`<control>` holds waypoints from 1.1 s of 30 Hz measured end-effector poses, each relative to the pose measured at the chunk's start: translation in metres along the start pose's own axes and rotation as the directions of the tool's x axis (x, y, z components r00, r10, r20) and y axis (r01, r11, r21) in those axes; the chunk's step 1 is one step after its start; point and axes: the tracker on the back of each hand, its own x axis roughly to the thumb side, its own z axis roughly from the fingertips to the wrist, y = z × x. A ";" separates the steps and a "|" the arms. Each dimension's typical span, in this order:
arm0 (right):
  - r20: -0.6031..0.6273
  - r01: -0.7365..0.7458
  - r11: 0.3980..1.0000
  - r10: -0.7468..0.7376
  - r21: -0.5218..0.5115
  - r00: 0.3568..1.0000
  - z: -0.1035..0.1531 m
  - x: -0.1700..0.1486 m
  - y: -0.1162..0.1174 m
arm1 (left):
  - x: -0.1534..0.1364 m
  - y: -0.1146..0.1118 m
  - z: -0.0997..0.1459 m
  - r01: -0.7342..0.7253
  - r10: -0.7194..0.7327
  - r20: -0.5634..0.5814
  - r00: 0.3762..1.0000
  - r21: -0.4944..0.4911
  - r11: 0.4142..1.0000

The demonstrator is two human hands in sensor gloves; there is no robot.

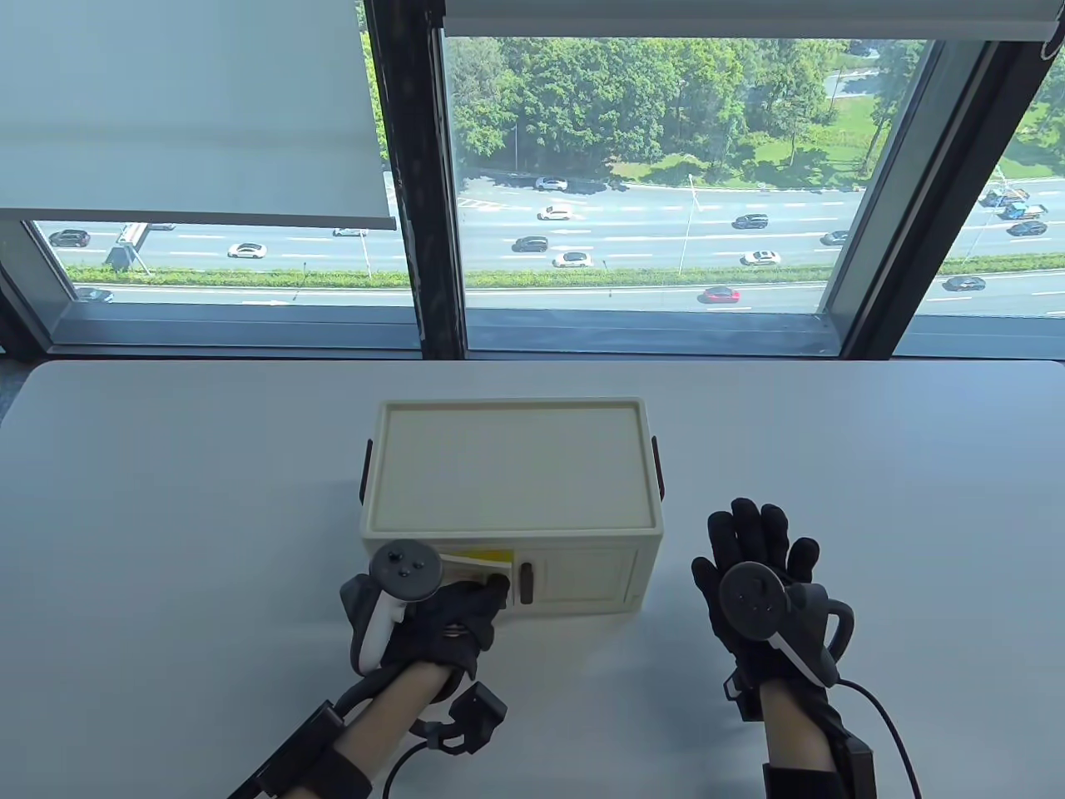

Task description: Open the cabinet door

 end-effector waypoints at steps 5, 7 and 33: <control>-0.010 0.005 1.000 -0.005 0.004 1.000 0.000 -0.002 0.000 | -0.012 0.013 0.011 0.052 -0.047 0.033 0.998 -0.143 0.988; -0.013 0.005 1.000 -0.005 0.004 1.000 0.001 -0.002 -0.001 | -0.016 0.019 0.015 0.081 -0.072 0.050 0.996 -0.189 0.979; -0.016 -0.034 0.999 0.035 0.042 0.999 0.002 0.007 0.006 | -0.051 0.082 0.052 0.379 -0.319 0.290 0.902 -0.181 0.907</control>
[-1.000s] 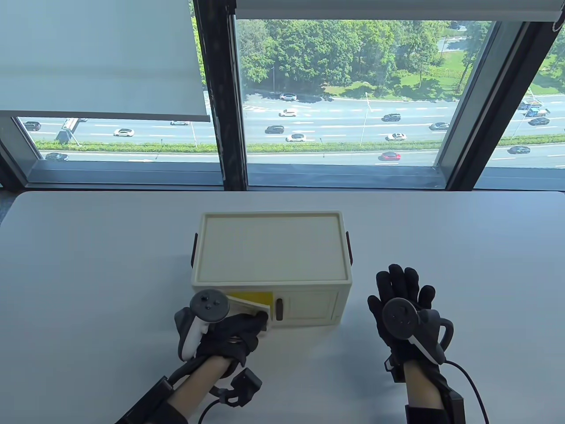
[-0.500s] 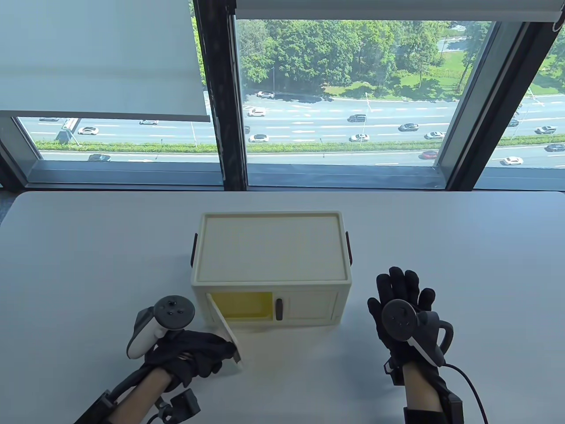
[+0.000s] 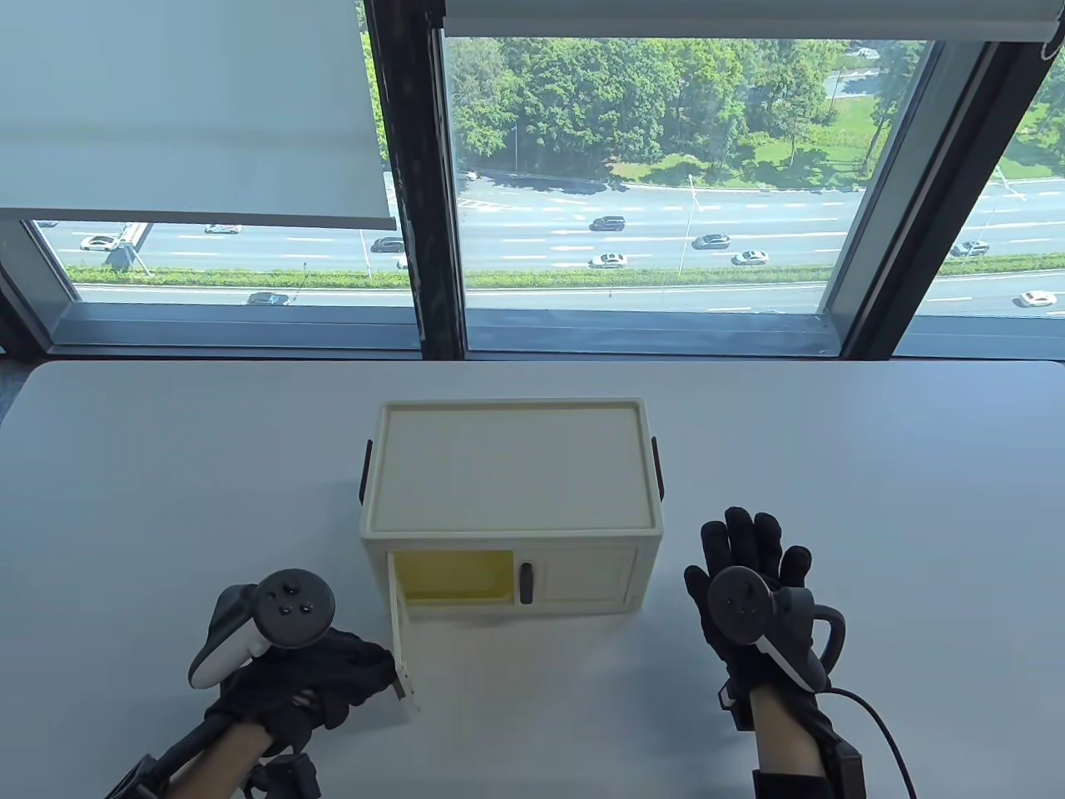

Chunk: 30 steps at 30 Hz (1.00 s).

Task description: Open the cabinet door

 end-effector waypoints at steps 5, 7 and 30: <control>0.003 -0.013 1.000 0.013 -0.002 1.000 0.001 0.003 -0.001 | -0.005 0.010 0.003 -0.074 0.074 0.018 0.997 -0.009 0.997; -0.002 -0.020 1.000 0.020 -0.006 1.000 0.001 0.006 -0.002 | -0.010 0.021 0.003 -0.084 0.084 0.009 0.996 0.043 0.996; 0.064 0.113 0.988 -0.120 0.104 0.991 0.015 0.100 -0.010 | -0.083 0.025 -0.031 0.054 0.054 -0.265 0.963 0.383 0.922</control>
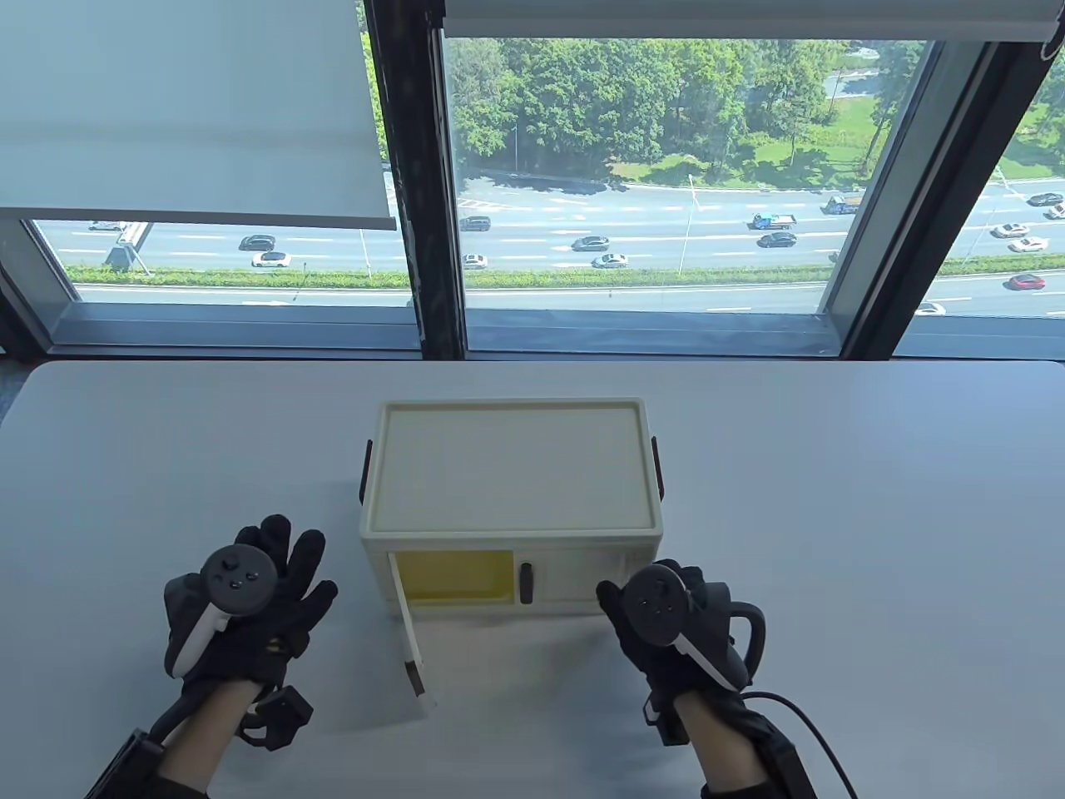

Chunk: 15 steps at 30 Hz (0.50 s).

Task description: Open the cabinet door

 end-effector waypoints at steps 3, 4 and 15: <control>-0.046 0.068 0.998 -0.069 -0.012 0.997 -0.001 0.018 0.006 | 0.003 -0.002 0.001 0.018 -0.018 0.003 1.000 -0.018 1.000; -0.067 0.089 0.996 -0.089 -0.005 0.994 -0.002 0.024 0.007 | 0.003 -0.002 0.002 0.020 -0.020 0.009 1.000 -0.020 1.000; -0.382 0.285 0.958 -0.249 0.039 0.890 -0.015 0.056 0.026 | 0.003 0.000 0.007 0.007 -0.006 0.029 1.000 -0.030 1.000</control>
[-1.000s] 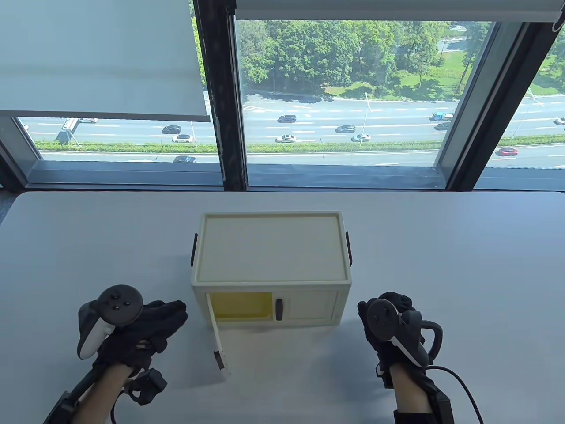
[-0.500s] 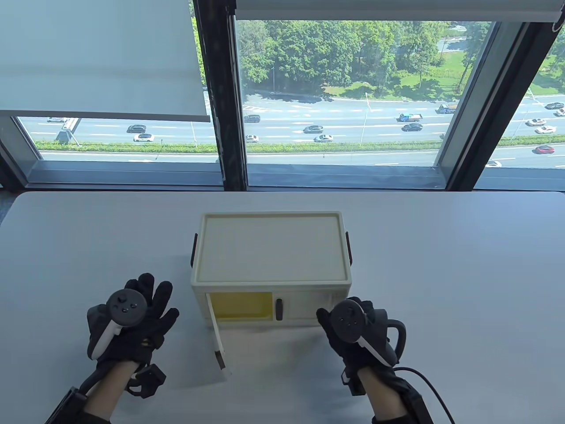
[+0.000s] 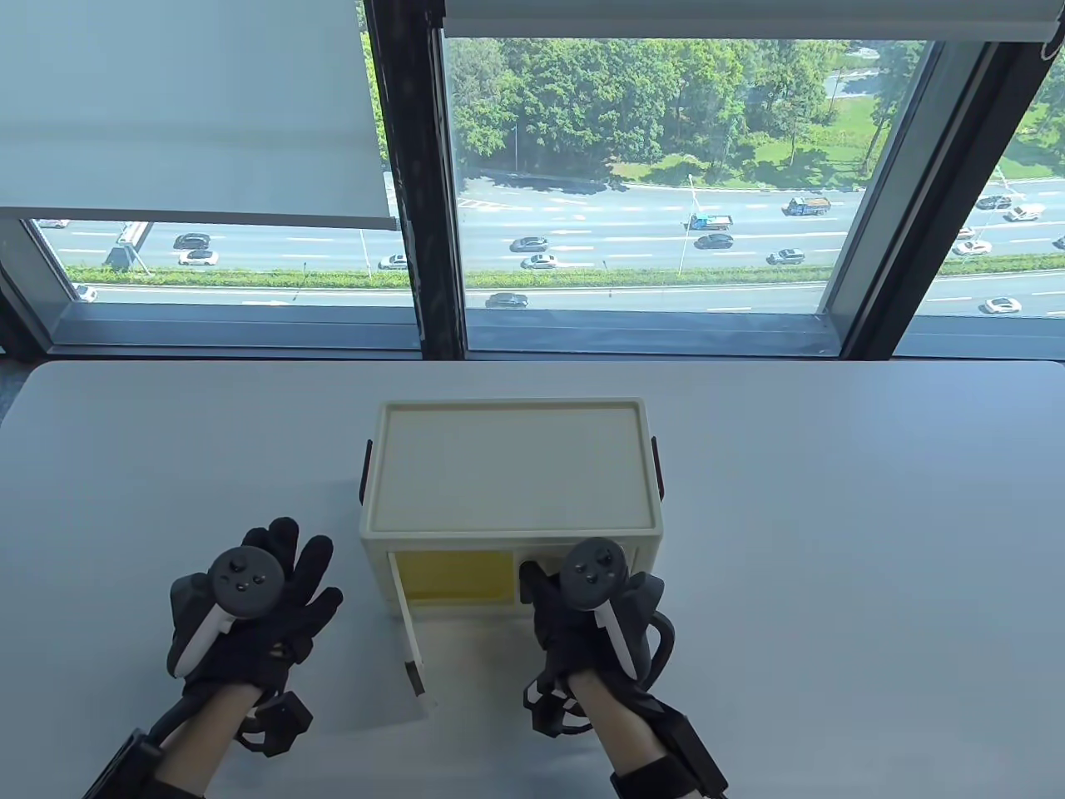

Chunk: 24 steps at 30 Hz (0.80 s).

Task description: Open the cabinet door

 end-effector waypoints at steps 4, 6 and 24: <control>-0.044 0.072 0.996 -0.070 0.046 0.997 -0.001 0.002 0.002 | -0.002 0.002 0.002 -0.011 0.011 0.002 1.000 -0.004 1.000; -0.062 0.126 0.989 -0.122 0.078 0.991 -0.003 -0.003 0.003 | -0.003 0.003 0.002 -0.016 0.016 0.000 1.000 -0.005 1.000; 0.036 0.191 0.956 -0.204 0.221 0.978 0.015 -0.042 -0.022 | -0.004 0.003 0.003 -0.018 0.018 -0.021 1.000 -0.013 1.000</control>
